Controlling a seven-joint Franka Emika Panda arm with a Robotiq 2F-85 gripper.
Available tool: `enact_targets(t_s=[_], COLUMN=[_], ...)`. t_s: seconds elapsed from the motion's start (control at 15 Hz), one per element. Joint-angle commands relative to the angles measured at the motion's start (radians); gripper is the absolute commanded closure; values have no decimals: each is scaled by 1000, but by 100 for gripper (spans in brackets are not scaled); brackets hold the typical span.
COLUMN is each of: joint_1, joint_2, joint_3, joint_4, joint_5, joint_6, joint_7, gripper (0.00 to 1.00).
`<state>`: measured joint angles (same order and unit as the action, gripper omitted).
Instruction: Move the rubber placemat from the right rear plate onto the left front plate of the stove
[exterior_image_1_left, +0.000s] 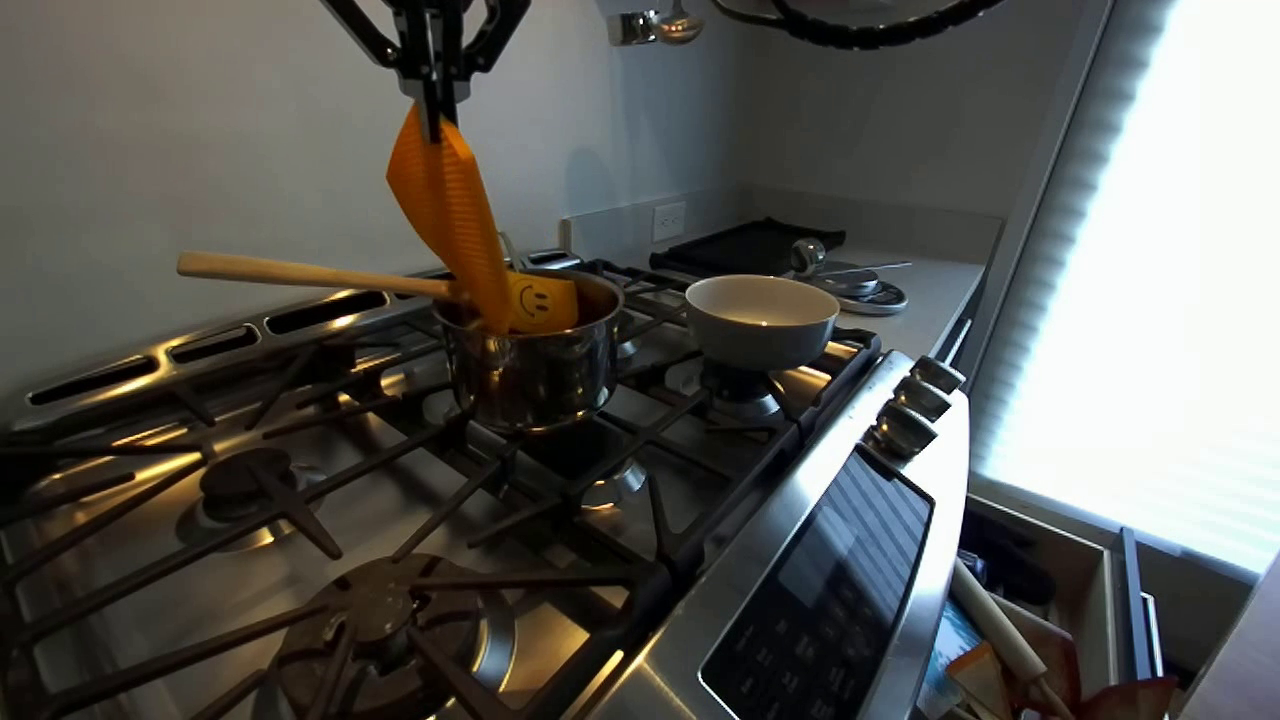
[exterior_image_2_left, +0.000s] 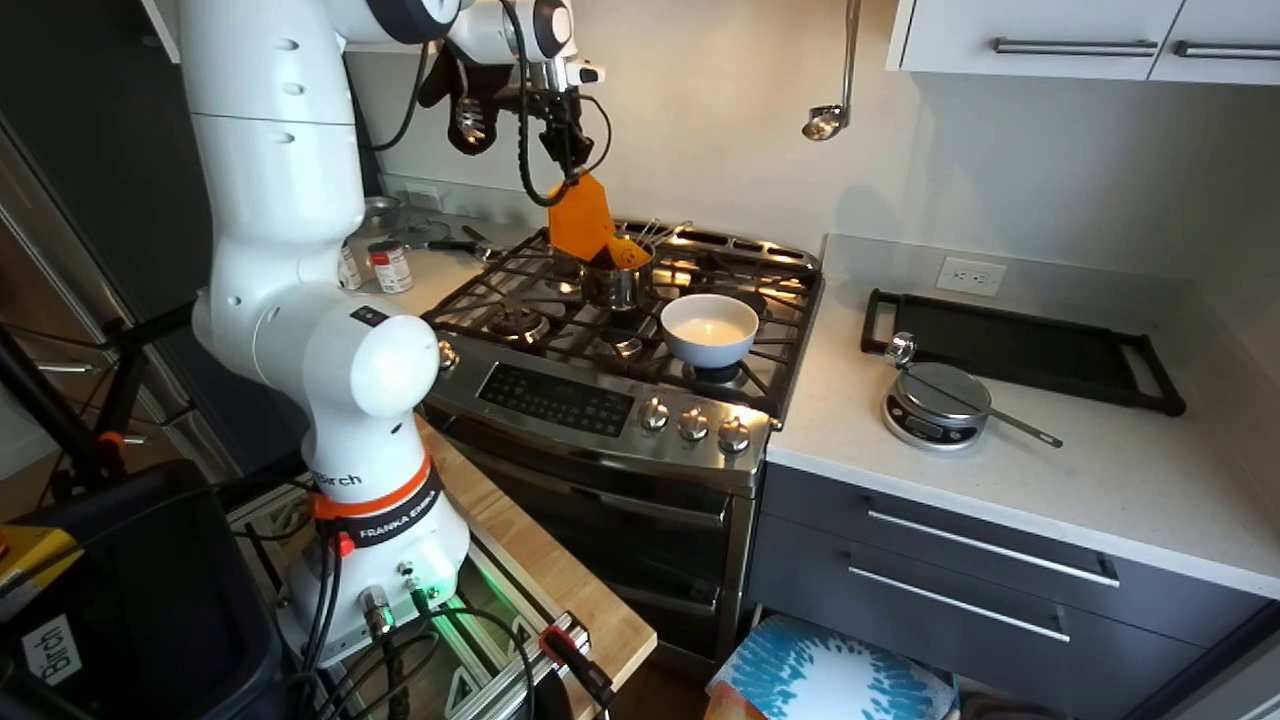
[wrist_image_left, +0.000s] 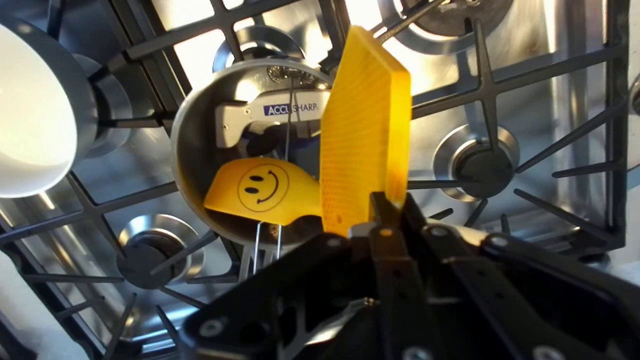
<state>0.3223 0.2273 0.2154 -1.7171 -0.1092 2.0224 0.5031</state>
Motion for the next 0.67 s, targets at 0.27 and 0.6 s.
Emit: enact_targets(t_s=[0.27,0.6], joint_1=[12,-31], joint_2=[44,67], joint_3=[-10,44], joint_4=[52,45], joint_5=[3,254], joint_6=[-5,-26], joint_7=[-53,-313], gripper=[99,99])
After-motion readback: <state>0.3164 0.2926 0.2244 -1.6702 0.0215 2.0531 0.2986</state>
